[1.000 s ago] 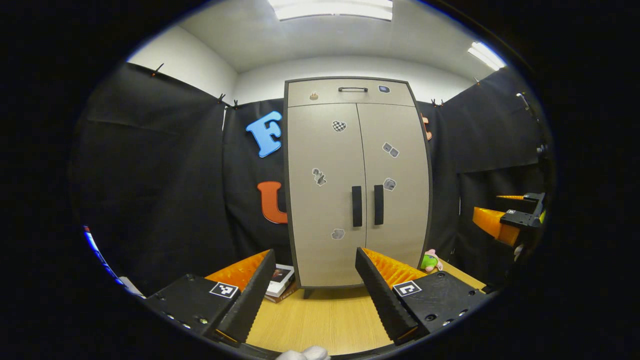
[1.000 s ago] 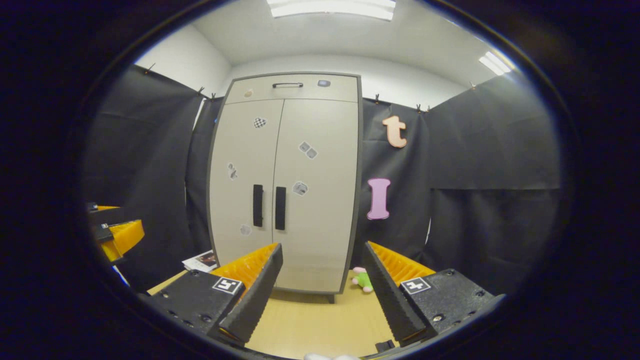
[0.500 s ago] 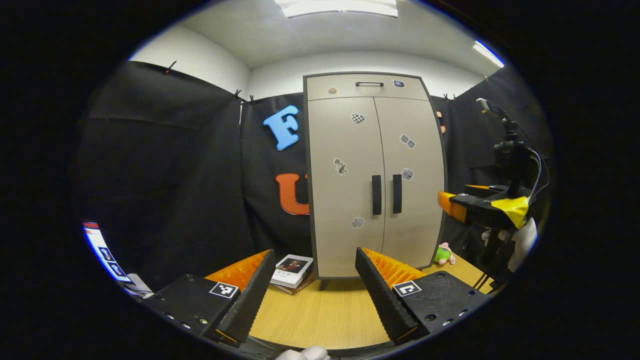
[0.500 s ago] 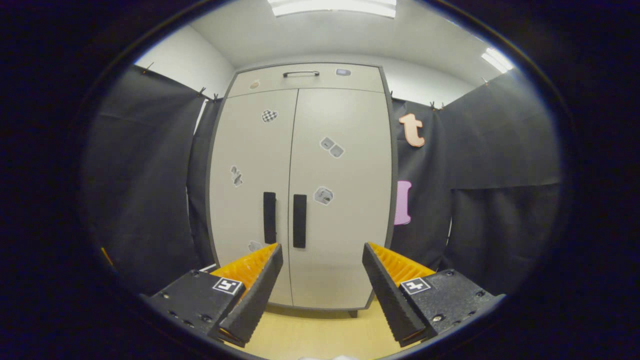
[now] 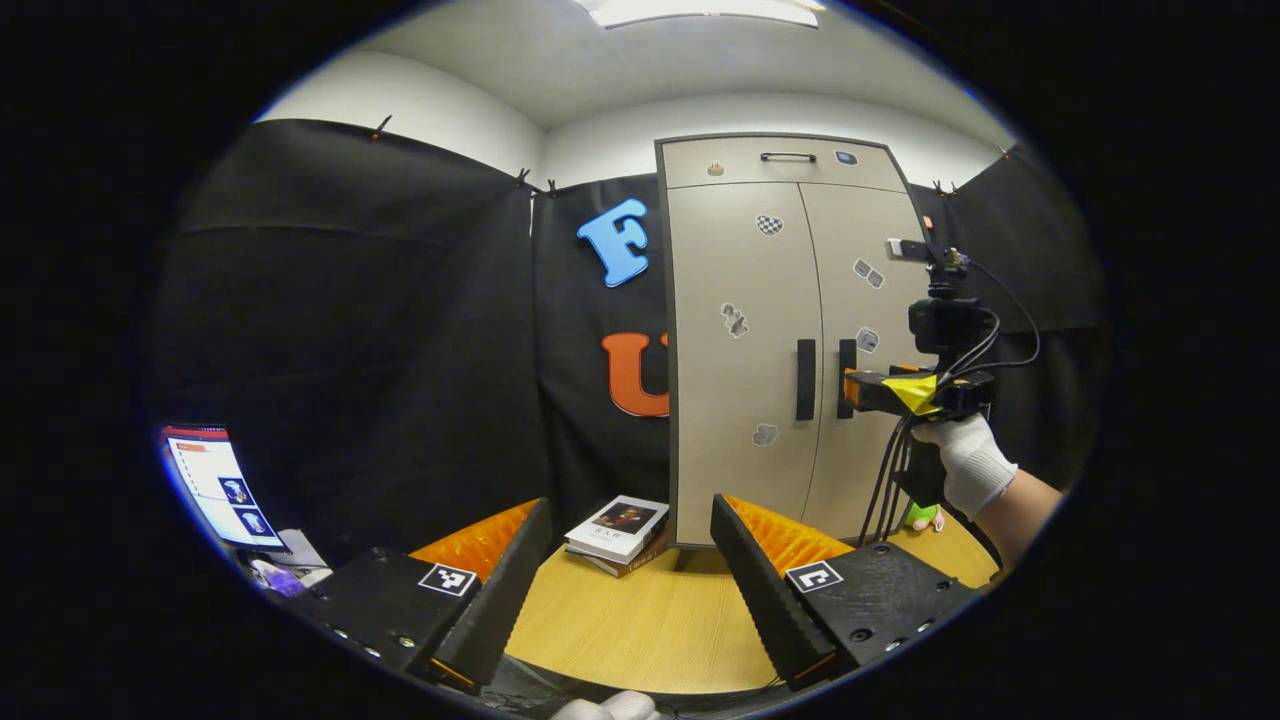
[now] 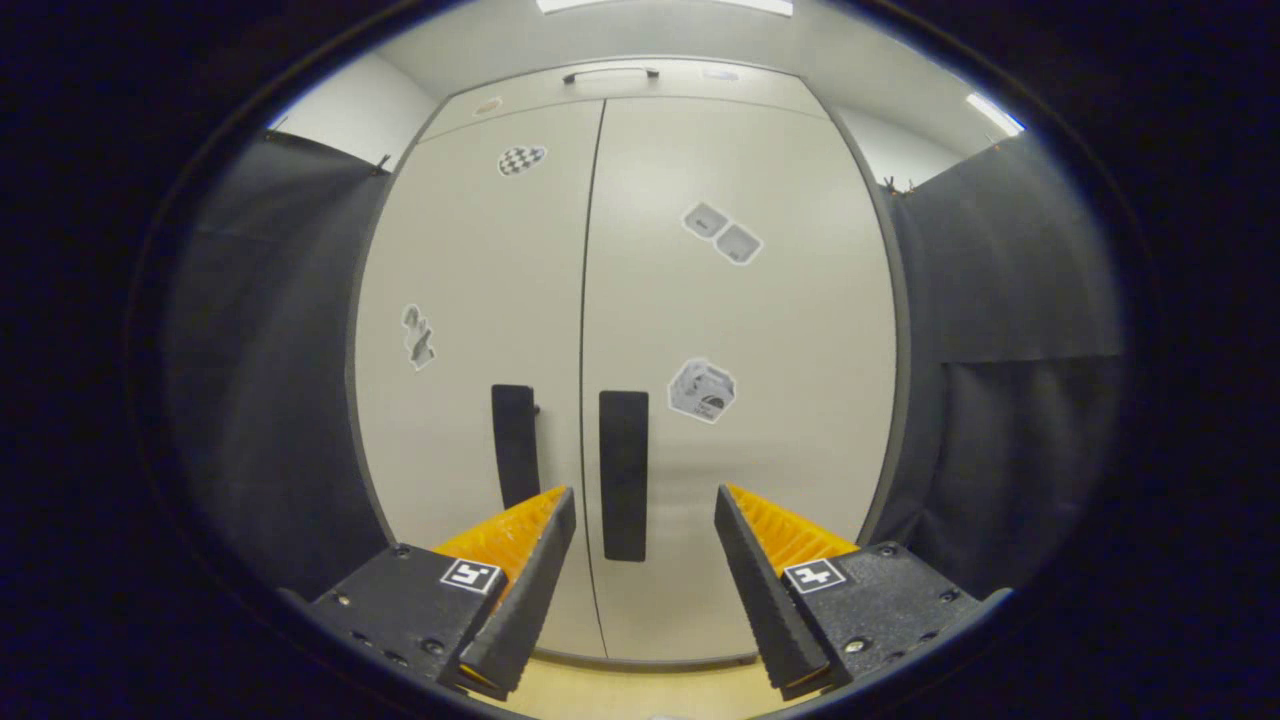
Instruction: Open the right door of the double-door shoe cabinet with the right hand, and open the left door with the left hand.
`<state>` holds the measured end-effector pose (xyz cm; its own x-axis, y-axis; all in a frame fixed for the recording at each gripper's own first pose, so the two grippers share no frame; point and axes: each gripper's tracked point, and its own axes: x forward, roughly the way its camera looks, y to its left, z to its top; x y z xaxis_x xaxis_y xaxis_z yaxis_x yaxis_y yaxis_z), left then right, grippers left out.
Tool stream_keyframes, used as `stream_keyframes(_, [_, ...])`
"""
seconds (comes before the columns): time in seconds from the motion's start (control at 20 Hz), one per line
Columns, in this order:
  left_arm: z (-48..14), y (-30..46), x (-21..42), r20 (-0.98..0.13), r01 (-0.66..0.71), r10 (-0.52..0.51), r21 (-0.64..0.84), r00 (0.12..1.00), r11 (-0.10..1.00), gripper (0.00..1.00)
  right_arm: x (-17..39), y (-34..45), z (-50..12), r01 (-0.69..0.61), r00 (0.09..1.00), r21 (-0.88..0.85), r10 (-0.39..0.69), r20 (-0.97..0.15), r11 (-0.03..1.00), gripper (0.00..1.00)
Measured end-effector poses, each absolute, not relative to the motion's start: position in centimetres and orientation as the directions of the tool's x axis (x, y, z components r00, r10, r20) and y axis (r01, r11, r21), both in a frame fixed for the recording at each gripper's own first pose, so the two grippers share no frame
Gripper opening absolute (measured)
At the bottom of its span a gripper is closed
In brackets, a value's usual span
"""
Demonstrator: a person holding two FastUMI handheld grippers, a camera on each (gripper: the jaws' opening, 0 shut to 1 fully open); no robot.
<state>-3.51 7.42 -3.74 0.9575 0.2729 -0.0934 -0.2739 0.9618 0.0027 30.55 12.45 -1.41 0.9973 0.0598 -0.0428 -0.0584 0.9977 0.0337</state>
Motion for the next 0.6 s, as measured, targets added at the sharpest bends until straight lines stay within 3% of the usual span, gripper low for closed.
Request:
stream_keyframes(0.35, [-4.3,7.1,-2.6,-0.116,-0.328,0.326,0.005,0.938,0.945,0.96,35.5,13.9,-2.5,-0.078,0.992,0.046,0.082,-0.099,0.996,0.66])
stream_keyframes(0.45, [-4.6,6.9,-2.7,-0.124,-0.334,0.332,0.003,0.935,0.943,0.96,36.1,13.6,-2.2,-0.06,0.993,0.058,0.066,-0.098,0.997,0.54])
stream_keyframes(0.5, [-4.7,7.0,-2.7,-0.128,-0.335,0.333,0.003,0.934,0.942,0.96,36.1,14.0,-2.2,-0.067,0.992,0.067,0.074,-0.107,0.996,0.43])
stream_keyframes(0.6, [-4.5,7.1,-2.7,-0.12,-0.342,0.339,-0.001,0.933,0.94,0.96,36.2,14.0,-2.2,-0.055,0.992,0.055,0.061,-0.114,0.997,0.37])
